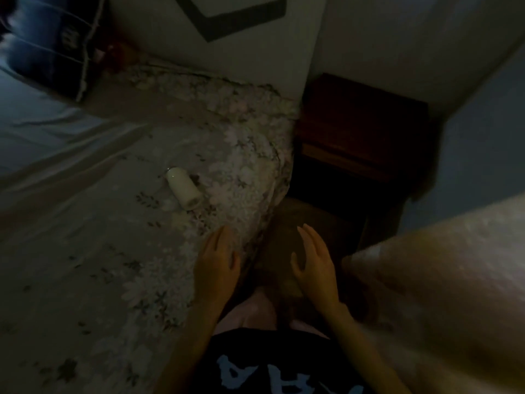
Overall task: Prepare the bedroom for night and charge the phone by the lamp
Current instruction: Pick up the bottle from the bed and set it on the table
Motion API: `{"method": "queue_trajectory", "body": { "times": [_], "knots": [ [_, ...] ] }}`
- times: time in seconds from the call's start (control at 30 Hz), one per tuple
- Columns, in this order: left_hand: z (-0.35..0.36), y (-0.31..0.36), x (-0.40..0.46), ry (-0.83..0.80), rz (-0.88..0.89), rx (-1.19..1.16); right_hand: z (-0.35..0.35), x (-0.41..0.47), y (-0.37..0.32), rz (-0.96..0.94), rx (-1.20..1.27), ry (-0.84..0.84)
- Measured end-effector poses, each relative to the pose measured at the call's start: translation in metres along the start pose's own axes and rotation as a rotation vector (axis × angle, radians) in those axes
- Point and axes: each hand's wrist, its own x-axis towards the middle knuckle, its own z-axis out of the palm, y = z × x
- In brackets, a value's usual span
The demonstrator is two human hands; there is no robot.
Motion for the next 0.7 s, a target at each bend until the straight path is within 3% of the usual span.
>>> {"method": "queue_trajectory", "body": {
  "times": [0.27,0.4,0.7],
  "knots": [
    [-0.006,-0.018,0.100,0.126,-0.158,-0.021,0.030,0.145,-0.022,-0.174,0.028,-0.160],
    [-0.014,-0.033,0.128,0.214,-0.321,-0.014,0.053,0.195,-0.039,-0.292,-0.020,-0.280],
    [0.007,-0.077,0.167,0.406,-0.722,-0.088,0.135,0.286,-0.077,-0.740,-0.094,-0.683]
  ]
}}
